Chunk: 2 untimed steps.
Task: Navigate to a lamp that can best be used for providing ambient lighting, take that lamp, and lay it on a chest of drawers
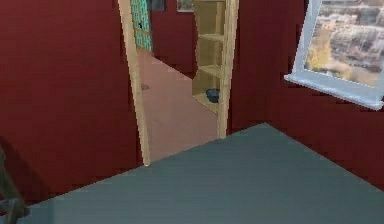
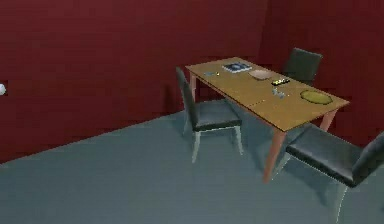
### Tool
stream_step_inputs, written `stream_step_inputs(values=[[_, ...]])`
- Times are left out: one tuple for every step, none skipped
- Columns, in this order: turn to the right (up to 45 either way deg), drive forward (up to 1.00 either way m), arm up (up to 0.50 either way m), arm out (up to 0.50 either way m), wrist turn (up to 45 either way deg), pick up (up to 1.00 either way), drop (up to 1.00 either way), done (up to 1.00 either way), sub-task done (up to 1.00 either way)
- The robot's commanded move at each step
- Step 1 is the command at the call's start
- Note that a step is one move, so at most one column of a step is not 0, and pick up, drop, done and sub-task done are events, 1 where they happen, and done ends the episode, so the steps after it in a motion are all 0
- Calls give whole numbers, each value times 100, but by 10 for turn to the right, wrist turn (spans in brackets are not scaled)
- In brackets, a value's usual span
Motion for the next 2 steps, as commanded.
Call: stream_step_inputs(values=[[0, 100, 0, 0, 0, 0, 0, 0, 0], [30, 0, 0, 0, 0, 0, 0, 0, 0]])
